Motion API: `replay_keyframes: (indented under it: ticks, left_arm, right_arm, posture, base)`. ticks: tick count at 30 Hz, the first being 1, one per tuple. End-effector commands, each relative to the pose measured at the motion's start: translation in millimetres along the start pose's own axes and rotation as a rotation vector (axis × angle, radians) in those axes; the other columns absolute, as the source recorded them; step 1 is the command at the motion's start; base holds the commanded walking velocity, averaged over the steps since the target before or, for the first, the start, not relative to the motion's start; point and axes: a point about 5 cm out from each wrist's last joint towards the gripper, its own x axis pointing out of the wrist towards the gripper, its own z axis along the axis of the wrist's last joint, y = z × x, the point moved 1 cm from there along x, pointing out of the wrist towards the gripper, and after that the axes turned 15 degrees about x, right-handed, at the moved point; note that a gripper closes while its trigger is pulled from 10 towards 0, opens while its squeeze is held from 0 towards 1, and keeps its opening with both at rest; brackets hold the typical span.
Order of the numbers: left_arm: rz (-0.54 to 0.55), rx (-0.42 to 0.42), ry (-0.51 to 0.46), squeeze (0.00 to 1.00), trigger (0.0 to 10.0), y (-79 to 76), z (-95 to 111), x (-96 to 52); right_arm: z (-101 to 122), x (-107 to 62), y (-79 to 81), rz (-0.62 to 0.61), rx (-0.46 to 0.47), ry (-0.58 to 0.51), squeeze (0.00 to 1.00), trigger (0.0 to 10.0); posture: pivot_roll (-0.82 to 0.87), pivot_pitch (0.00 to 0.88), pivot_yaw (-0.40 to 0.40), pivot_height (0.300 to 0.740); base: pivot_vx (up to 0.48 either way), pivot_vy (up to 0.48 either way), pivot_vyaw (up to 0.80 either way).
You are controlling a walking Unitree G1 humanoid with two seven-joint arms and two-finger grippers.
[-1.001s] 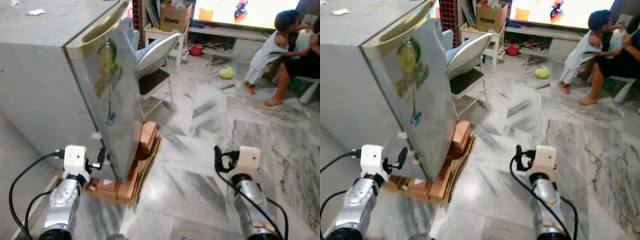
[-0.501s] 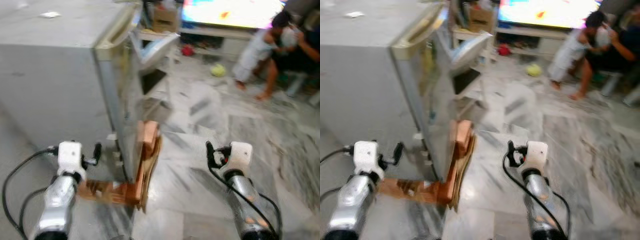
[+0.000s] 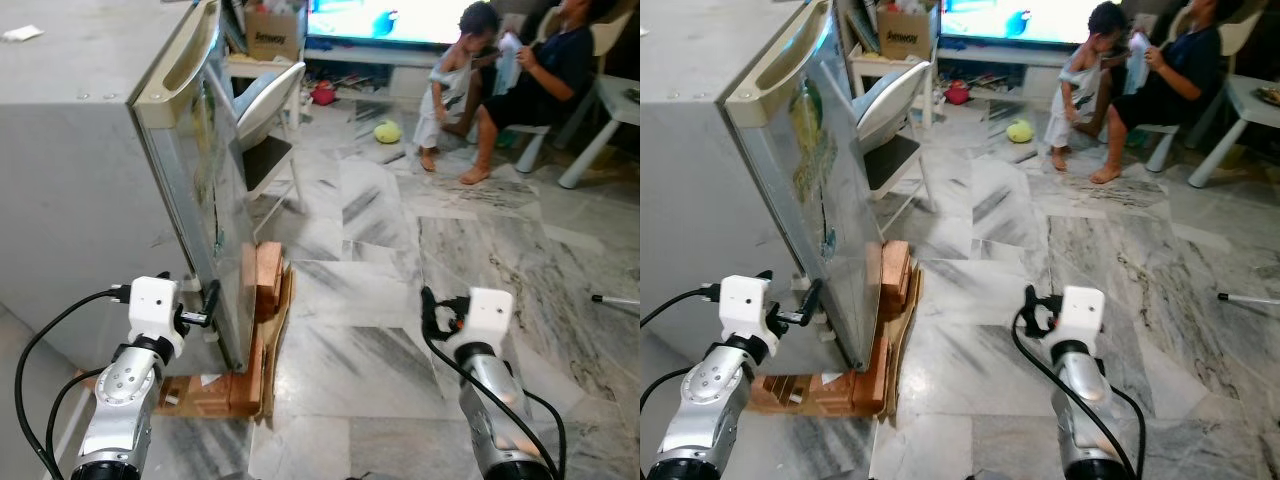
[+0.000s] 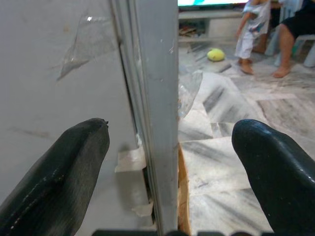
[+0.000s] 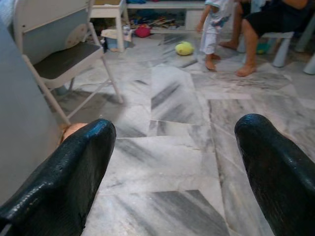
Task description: Restocking fridge
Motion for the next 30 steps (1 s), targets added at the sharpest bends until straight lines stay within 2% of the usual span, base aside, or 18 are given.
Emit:
replay_keyframes:
  ticks: [1, 17, 30]
  left_arm:
    - [-0.006, 0.009, -0.010, 0.00, 10.0, 0.3, 4.2, 0.3]
    - [-0.002, 0.028, 0.009, 0.00, 10.0, 0.2, 2.2, -1.7]
    - [0.049, 0.017, 0.037, 0.00, 10.0, 5.7, -2.2, -8.3]
  right_arm:
    - [2.0, 1.1, -0.6, 0.002, -0.008, -0.004, 0.00, 10.0]
    - [0.4, 1.2, -1.8, -0.005, -0.016, 0.005, 0.00, 10.0]
    - [-0.4, -0.9, -3.2, -0.011, -0.025, 0.006, 0.00, 10.0]
  posture:
    - [0.03, 0.000, -0.026, 0.740]
    - [0.03, 0.000, -0.023, 0.740]
    - [0.03, 0.000, -0.020, 0.740]
  base:
    - [0.000, -0.259, 0.00]
    - [0.000, -0.451, 0.00]
    - [0.000, 0.000, 0.00]
